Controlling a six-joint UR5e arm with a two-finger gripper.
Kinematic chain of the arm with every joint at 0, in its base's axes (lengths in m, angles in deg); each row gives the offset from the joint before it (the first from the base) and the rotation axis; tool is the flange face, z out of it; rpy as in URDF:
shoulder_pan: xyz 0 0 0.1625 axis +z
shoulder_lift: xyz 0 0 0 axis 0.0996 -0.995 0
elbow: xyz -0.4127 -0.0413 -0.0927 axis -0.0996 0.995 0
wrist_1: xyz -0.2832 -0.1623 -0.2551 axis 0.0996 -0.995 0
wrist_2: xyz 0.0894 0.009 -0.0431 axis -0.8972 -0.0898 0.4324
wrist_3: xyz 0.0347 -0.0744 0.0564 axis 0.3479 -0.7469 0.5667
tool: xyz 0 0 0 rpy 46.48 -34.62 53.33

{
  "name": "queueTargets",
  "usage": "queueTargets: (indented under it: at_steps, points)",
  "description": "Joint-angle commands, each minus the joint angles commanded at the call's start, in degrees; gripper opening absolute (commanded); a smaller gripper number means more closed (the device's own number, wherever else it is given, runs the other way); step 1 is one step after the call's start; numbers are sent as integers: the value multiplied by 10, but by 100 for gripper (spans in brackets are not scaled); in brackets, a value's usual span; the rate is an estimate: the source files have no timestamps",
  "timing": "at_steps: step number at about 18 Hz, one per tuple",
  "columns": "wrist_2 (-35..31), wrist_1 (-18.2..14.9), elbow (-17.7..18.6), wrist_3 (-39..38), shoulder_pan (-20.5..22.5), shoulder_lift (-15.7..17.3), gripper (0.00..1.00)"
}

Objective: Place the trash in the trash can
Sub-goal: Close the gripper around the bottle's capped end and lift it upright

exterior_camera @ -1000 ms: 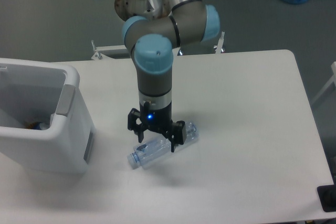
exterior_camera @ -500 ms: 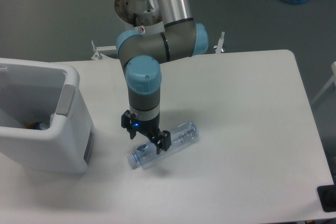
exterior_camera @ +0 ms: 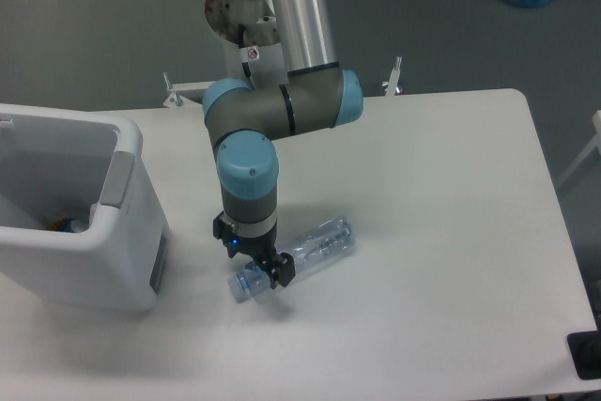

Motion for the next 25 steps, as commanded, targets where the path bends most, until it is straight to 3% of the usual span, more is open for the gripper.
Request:
queueTargets:
  at_steps: [5, 7, 8, 14, 19, 25]
  points:
    - [-1, 0, -12, -4, -6, -24, 100]
    - [-1, 0, -13, -4, -8, -26, 90]
    - [-1, 1, -14, -4, -8, -26, 79]
    - [0, 1, -25, -6, -8, -25, 63]
    - [1, 0, -37, -8, -5, -20, 62]
    - [11, 0, -88, -59, 5, -9, 62]
